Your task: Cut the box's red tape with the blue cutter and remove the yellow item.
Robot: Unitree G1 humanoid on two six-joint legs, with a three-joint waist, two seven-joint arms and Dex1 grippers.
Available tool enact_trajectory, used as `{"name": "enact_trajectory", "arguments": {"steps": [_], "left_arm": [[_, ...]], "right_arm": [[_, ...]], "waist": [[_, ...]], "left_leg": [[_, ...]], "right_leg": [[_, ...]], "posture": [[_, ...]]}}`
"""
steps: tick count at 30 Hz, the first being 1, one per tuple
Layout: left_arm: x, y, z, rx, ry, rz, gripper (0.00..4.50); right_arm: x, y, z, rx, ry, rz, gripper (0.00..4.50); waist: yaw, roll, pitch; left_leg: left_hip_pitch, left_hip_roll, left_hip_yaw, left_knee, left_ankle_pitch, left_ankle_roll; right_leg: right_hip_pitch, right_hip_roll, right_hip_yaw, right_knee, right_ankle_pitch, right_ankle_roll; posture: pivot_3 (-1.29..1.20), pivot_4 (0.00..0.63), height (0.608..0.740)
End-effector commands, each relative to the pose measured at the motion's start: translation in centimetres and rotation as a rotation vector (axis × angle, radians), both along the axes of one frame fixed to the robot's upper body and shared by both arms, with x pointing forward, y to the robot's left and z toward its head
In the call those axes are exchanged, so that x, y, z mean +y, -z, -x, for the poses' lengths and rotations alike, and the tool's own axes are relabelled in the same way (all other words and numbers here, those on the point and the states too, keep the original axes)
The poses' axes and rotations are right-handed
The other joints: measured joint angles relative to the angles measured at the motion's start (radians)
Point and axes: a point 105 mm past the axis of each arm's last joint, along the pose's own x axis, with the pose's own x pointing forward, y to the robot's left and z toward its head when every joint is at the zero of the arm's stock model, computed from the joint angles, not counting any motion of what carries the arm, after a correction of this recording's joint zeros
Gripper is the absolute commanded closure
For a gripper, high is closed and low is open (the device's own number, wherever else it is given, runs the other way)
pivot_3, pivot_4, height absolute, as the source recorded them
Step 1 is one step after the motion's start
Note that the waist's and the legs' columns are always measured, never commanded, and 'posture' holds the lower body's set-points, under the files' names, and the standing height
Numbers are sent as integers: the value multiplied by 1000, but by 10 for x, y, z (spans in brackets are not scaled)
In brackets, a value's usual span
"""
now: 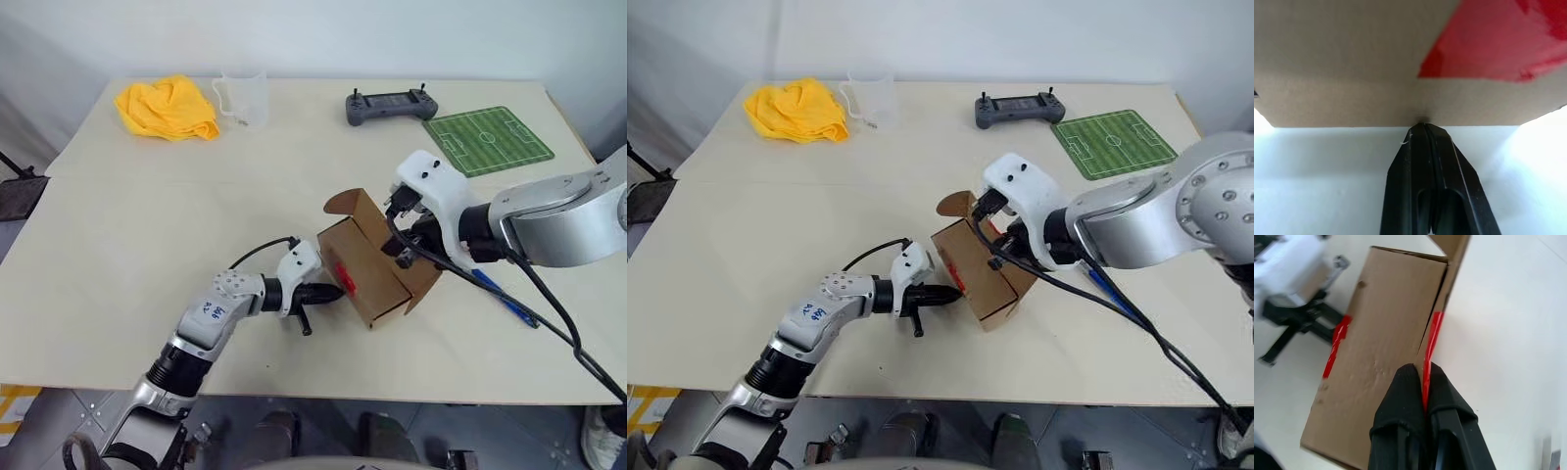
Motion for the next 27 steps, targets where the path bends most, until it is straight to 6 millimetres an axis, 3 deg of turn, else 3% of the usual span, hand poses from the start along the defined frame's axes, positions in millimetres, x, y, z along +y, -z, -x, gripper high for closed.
{"name": "enact_trajectory", "arguments": {"steps": [1,14,19,27], "left_arm": [[-1,-12,-4,-58,-20,27,4500],[-10,-22,-9,-76,-14,61,4500],[-10,-17,-9,-58,-18,50,4500],[-3,-15,-7,-52,-32,38,4500]], "right_arm": [[2,4,5,1,-2,-28,4489],[-39,18,1,61,161,-65,4489],[-59,10,-1,52,230,-23,4489],[-42,-1,-3,-3,171,-14,4489]], "waist": [[-2,0,0],[2,0,0],[0,0,0],[-14,0,0]], "left_leg": [[0,0,0,0,0,0],[0,1,0,0,0,-1],[0,1,0,-1,0,-1],[-3,1,1,-3,1,-1]], "right_leg": [[0,0,0,0,0,0],[0,0,-1,0,0,0],[0,0,-1,0,0,0],[-5,0,0,2,0,0]], "posture": [[0,150,740],[0,150,740],[0,150,740],[0,150,740]]}}
